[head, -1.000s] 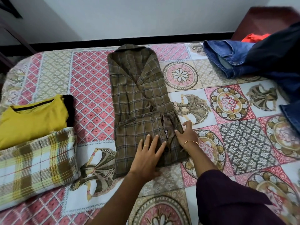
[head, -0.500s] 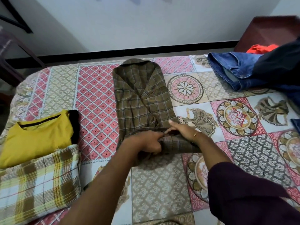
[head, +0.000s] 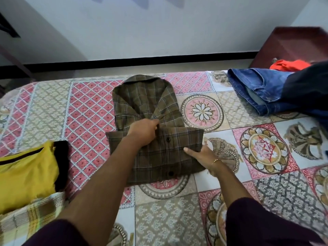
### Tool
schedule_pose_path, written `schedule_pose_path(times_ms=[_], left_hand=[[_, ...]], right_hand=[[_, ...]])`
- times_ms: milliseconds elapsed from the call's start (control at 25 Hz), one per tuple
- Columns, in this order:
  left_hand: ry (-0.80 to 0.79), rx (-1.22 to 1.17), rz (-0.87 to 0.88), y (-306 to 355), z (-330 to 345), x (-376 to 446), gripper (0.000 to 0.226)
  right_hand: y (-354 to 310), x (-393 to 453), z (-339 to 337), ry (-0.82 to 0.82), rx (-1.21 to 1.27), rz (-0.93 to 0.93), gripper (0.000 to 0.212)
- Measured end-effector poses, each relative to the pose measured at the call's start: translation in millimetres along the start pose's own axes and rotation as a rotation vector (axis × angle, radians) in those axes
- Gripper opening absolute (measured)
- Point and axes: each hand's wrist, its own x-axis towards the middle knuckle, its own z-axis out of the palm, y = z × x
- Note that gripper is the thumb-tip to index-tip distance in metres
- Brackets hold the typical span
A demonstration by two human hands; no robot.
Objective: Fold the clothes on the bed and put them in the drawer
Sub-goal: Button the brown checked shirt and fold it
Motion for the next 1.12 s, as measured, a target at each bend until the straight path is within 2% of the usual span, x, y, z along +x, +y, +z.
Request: schedule_pose_path(times_ms=[80,120,200,320,400,520,640,760,880,960,1040,1080,1120], left_hand=[[0.186,0.037,-0.043,-3,10,3,0.03],[0.325,-0.017,-0.127,-5,18,0,0.031],[0.536,-0.196,-0.418,-5,41,-20,0.047],[0.503,-0.578,-0.79,6,74,-54,0.077],[0.479,-0.799,-0.84,6,86,-59,0.081],[0.466,-0.857,-0.867,-1,95,-65,0.076],[0.421,-0.951,-0.938,-3,101,-79,0.074],[0.335,-1.198,-0.865,-17,99,-88,0.065],[0.164,-1.476,-0.795,-30,82,-100,0.04],[0.079,-1.619,-0.825,-33,71,-115,0.029],[0.057,-1.751,-0.842,-33,63,-131,0.015],[0.063,-1.85,-0.826,-34,60,-137,0.011],[0.078,-1.949,-0.803,-35,57,-142,0.017]], right_hand=[[-1,11,9,0.146,-0.041,-0.023,0.054],[-1,17,13,0.218,-0.093,-0.045,0.045],[-1,21,20,0.328,-0.197,-0.045,0.046],[1,23,32,0.471,-0.379,-0.07,0.05],[1,27,42,0.57,-0.511,-0.079,0.051],[-4,26,55,0.67,-0.563,0.009,0.049],[-8,18,51,0.58,-0.334,0.122,0.051],[-14,9,36,0.416,-0.158,0.103,0.056],[-19,-7,20,0.325,-0.176,0.032,0.072],[-25,-27,8,0.211,-0.205,0.021,0.078],[-31,-47,-9,0.039,-0.109,0.058,0.073],[-34,-57,-17,-0.045,0.028,0.077,0.068],[-36,-64,-22,-0.111,0.228,0.099,0.059]])
